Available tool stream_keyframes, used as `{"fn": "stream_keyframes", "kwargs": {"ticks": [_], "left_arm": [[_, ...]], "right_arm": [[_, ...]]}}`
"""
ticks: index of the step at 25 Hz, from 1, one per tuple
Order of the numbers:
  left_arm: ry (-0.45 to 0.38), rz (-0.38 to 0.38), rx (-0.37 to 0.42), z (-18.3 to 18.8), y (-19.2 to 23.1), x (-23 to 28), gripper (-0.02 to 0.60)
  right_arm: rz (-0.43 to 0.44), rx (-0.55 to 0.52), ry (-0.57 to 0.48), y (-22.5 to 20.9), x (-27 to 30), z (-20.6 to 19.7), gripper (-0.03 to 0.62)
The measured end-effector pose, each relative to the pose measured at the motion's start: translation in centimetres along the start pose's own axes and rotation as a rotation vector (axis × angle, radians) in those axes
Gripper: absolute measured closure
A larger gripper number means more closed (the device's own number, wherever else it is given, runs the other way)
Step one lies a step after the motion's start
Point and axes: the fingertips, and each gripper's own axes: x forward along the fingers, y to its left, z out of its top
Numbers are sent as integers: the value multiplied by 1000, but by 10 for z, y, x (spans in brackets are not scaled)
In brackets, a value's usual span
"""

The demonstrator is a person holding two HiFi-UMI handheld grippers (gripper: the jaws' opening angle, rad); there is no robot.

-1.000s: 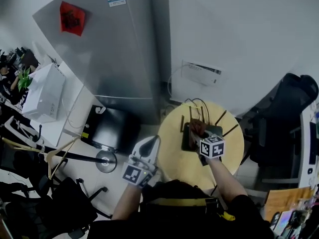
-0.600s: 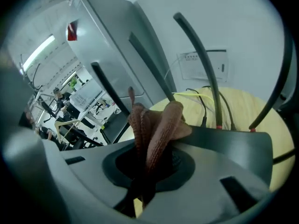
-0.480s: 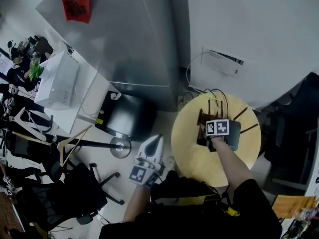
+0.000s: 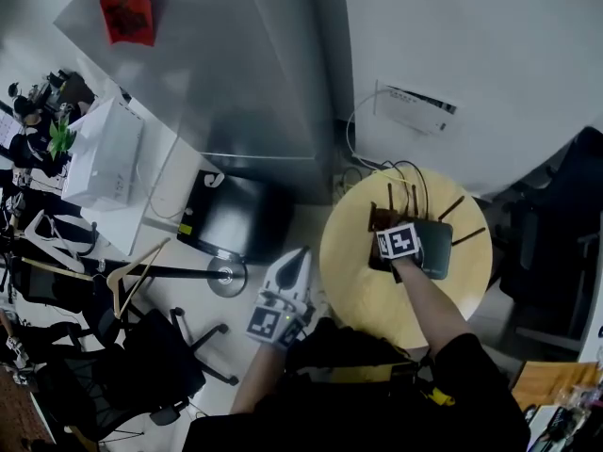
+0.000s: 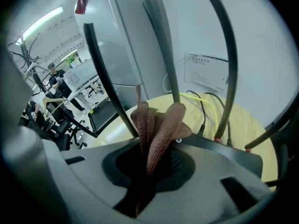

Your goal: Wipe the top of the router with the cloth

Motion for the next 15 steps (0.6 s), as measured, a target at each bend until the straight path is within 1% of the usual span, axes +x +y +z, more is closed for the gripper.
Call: {"fn": "stream_keyframes", "kwargs": {"ticks": [6,11,15], "left_arm": [[4,-40,-6,-2,-8,10,589],[6,-66,-10,-5,-14,17,589],[11,-84,-8,-7,-17,20,589]], "right_arm": [[-34,29,1,-24,-11,-12,530],[-74,32,-7,-48,-20,-22,530],[-97,75,-14,-66,-28,-32,529]]}}
